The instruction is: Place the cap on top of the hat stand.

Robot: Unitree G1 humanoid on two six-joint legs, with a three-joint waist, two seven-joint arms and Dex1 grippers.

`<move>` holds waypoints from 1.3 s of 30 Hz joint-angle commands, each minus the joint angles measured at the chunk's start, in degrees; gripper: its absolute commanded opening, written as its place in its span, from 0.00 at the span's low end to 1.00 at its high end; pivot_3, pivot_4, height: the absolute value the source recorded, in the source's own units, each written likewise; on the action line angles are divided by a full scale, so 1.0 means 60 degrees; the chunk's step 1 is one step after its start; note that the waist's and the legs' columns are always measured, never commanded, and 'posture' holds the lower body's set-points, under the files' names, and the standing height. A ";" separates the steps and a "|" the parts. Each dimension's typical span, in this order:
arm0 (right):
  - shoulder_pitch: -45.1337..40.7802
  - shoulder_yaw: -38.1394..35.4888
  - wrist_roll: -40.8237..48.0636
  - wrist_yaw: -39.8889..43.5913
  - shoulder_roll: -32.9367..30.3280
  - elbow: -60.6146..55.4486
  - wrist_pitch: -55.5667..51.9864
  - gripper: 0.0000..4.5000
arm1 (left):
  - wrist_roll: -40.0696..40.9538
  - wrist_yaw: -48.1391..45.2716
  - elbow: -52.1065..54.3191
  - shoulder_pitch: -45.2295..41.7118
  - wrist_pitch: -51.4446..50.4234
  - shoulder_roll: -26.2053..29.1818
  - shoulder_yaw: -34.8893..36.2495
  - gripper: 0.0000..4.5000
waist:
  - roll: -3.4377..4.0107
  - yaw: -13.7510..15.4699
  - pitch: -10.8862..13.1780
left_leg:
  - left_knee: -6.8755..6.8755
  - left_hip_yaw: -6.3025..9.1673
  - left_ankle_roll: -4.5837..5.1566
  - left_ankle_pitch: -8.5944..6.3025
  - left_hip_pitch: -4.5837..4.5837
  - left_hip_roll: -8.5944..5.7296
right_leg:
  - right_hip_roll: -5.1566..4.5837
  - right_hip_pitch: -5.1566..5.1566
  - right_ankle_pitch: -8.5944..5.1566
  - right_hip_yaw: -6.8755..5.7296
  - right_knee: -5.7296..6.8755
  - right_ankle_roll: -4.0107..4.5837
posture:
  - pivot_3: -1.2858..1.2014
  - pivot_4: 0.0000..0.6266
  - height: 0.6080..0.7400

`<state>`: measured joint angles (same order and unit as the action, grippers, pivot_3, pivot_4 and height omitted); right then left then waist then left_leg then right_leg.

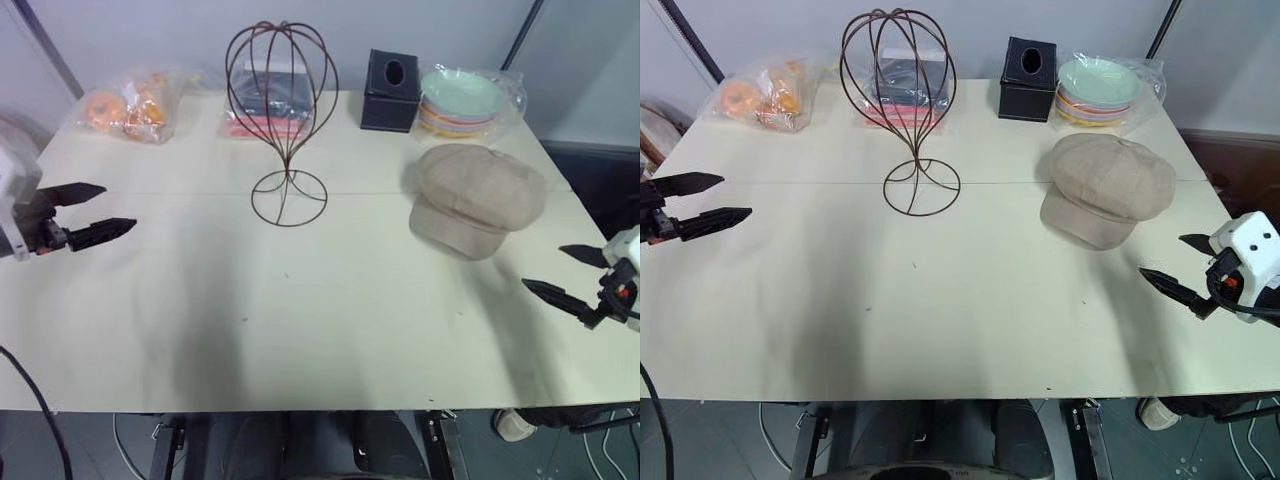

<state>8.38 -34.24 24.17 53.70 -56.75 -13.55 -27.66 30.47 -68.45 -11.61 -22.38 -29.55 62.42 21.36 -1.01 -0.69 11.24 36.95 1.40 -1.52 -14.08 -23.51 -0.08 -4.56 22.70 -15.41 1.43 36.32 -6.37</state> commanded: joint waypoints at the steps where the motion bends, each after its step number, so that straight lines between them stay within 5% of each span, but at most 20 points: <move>1: -0.0563 0.0320 -0.0307 -0.0466 -0.0502 -0.1036 -0.0241 0.99 | 0.1300 0.0056 0.1873 -0.0369 -0.1377 -0.0113 -0.0002 1.00 | 0.0000 -0.0009 0.0000 | 0.0007 0.0000 0.0000 0.0000 0.0000 0.0001 | 0.0000 0.0000 0.0001 0.0001 0.0004 -0.0001 | 0.52 0.24 1.00; 5: -0.1655 0.1457 -0.0474 -0.1415 -0.0628 -0.2274 -0.1149 0.99 | 0.2269 0.0182 0.3709 -0.0491 -0.2316 -0.0612 -0.0593 1.00 | 0.0001 -0.0019 -0.0001 | 0.0010 0.0006 0.0000 0.0000 0.0000 0.0003 | 0.0001 -0.0002 0.0003 0.0001 0.0006 -0.0005 | 0.52 0.24 1.00; 9: -0.3131 0.4102 -0.1987 -0.3191 -0.0087 -0.3233 -0.1962 0.99 | 0.2991 0.0316 0.4916 -0.1225 -0.3015 -0.1382 -0.1740 1.00 | -0.0002 -0.0021 -0.0001 | 0.0021 0.0010 -0.0002 0.0001 0.0001 -0.0005 | 0.0004 0.0000 0.0003 0.0001 0.0019 -0.0004 | 0.52 0.24 1.00; 16: -0.4306 0.7595 -0.5271 -0.5622 0.1784 -0.1949 -0.1661 0.99 | 0.2975 0.0428 0.4932 -0.2412 -0.3244 -0.2135 -0.2818 1.00 | -0.0009 -0.0018 -0.0005 | 0.0030 0.0014 -0.0001 0.0002 -0.0009 -0.0033 | 0.0007 0.0007 0.0002 0.0000 0.0027 -0.0003 | 0.52 0.24 1.00; 23: -0.4779 0.8759 -0.7938 -0.6494 0.1651 0.0637 -0.1128 0.99 | 0.2758 0.0689 0.4602 -0.2884 -0.3077 -0.2396 -0.2869 1.00 | -0.0008 -0.0009 -0.0004 | 0.0032 0.0016 -0.0001 0.0002 -0.0010 -0.0044 | 0.0003 0.0013 0.0002 0.0001 0.0047 -0.0003 | 0.52 0.24 1.00; 32: -0.5655 0.8838 -0.8693 -0.6637 0.2585 0.2689 -0.0046 0.99 | 0.2702 0.0966 0.4589 -0.3030 -0.3070 -0.2622 -0.2818 1.00 | -0.0013 -0.0071 -0.0007 | 0.0039 0.0020 -0.0002 0.0003 0.0011 -0.0041 | 0.0007 0.0017 0.0001 0.0001 0.0109 -0.0008 | 0.52 0.24 1.00; 35: -0.5651 0.8755 -0.8790 -0.6568 0.2662 0.2836 0.0195 0.79 | 0.2731 0.1049 0.4582 -0.3059 -0.3101 -0.2618 -0.2766 1.00 | -0.0013 -0.0070 -0.0007 | 0.0043 0.0022 -0.0002 0.0003 0.0013 -0.0041 | 0.0007 0.0016 0.0001 0.0001 0.0114 -0.0008 | 0.52 0.24 1.00; 39: -0.5562 0.8636 -0.8885 -0.6521 0.2725 0.2907 0.0373 0.33 | 0.2829 0.1116 0.4594 -0.3054 -0.3154 -0.2577 -0.2670 1.00 | -0.0012 -0.0068 -0.0007 | 0.0043 0.0022 -0.0002 0.0003 0.0012 -0.0042 | 0.0006 0.0019 0.0000 0.0001 0.0121 -0.0009 | 0.52 0.24 1.00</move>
<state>-25.24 18.91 -28.51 14.25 -40.49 4.19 -26.15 46.79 -61.96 15.31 -39.18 -49.04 46.64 3.26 -1.08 -1.10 11.20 37.21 1.54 -1.54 -14.06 -23.44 -0.33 -4.52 22.81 -15.41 1.44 37.05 -6.42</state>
